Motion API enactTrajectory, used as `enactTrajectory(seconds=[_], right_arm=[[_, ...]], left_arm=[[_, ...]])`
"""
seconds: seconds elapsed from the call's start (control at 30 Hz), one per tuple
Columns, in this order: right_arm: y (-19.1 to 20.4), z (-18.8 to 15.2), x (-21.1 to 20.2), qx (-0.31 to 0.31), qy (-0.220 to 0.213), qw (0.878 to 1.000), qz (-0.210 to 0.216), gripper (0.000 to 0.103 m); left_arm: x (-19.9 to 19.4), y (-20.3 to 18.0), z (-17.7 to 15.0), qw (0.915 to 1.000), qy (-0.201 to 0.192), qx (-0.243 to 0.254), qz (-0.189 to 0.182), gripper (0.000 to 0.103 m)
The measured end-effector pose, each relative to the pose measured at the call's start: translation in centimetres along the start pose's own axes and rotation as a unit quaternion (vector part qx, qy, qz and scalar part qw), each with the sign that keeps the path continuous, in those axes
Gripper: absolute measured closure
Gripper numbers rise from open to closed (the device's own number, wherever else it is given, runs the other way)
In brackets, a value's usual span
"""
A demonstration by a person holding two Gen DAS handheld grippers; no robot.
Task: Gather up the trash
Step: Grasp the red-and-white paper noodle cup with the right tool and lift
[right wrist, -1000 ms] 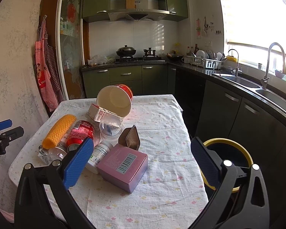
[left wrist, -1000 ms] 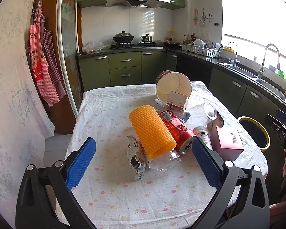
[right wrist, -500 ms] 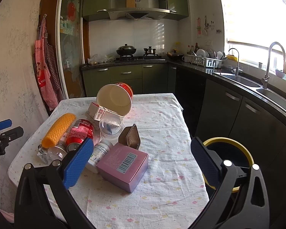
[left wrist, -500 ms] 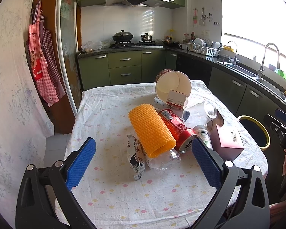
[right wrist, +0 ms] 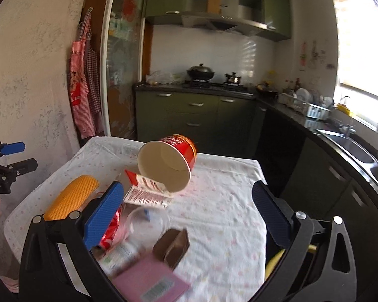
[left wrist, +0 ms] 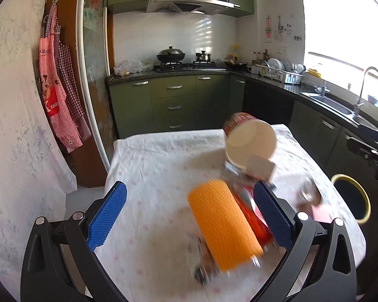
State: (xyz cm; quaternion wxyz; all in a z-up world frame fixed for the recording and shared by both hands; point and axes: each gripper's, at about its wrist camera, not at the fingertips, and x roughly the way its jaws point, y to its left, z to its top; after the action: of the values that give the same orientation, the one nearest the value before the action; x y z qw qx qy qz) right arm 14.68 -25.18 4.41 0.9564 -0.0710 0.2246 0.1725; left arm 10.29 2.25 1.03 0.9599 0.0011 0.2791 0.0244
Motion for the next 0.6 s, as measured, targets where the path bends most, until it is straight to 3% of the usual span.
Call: enactTrajectory(seconds=[0.23, 0.4, 0.53, 0.6], right_arm=[[-1.4, 2.6, 10.9, -0.060, 0.055, 0.996, 0.031, 0.009], [-1.2, 2.5, 17.3, -0.100, 0.084, 0.991, 0.031, 0.022], [-1.0, 2.0, 21.2, -0.117, 0.102, 0.988, 0.029, 0.038], [-0.8, 2.1, 22.6, -0.122, 0.100, 0.987, 0.024, 0.057]], left_arm=[[6.0, -0.4, 3.7, 0.9998, 0.014, 0.009, -0.008, 0.004], [9.7, -1.2, 4.9, 0.9992, 0.029, 0.017, -0.023, 0.004], [11.2, -1.5, 4.9, 0.9988, 0.034, 0.025, -0.026, 0.004], [11.8, -1.5, 5.0, 0.9987, 0.034, 0.026, -0.026, 0.004]])
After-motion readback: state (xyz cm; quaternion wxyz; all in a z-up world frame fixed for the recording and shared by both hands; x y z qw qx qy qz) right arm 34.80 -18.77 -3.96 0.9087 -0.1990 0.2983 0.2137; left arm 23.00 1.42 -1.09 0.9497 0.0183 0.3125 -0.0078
